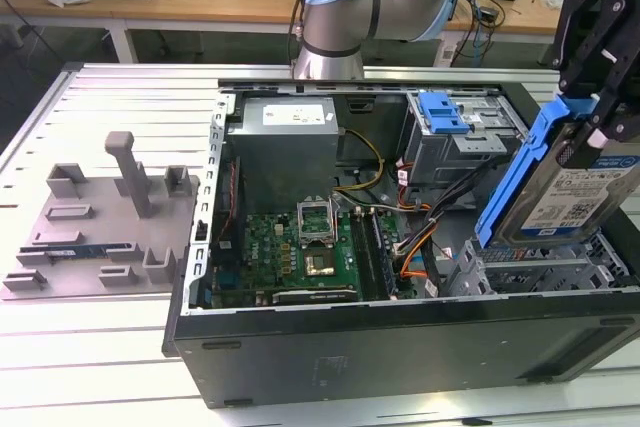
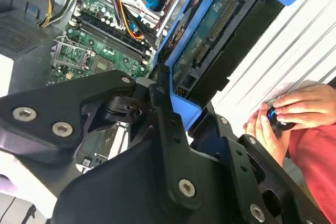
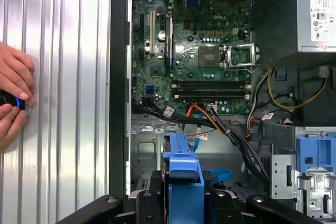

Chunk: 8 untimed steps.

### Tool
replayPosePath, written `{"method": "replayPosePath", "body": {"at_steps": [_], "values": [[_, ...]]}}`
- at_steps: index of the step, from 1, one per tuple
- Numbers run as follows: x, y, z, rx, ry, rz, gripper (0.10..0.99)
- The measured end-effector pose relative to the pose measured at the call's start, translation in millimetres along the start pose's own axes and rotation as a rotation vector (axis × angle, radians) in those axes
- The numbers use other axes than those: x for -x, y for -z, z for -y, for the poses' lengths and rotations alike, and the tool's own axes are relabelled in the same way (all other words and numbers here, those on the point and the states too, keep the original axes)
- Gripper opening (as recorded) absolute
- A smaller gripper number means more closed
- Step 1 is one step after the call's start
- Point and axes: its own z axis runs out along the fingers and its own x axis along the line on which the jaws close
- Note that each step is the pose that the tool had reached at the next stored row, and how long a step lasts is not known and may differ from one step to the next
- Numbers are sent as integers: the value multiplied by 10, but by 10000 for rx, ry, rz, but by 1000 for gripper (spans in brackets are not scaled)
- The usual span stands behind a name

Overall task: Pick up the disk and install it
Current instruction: 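Insert the disk into the insertion slot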

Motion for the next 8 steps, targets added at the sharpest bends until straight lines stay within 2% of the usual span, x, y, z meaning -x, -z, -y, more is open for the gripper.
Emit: {"method": "replayPosePath", "body": {"at_steps": [8], "values": [[-1,-7,17,1,3,-1,369]]}}
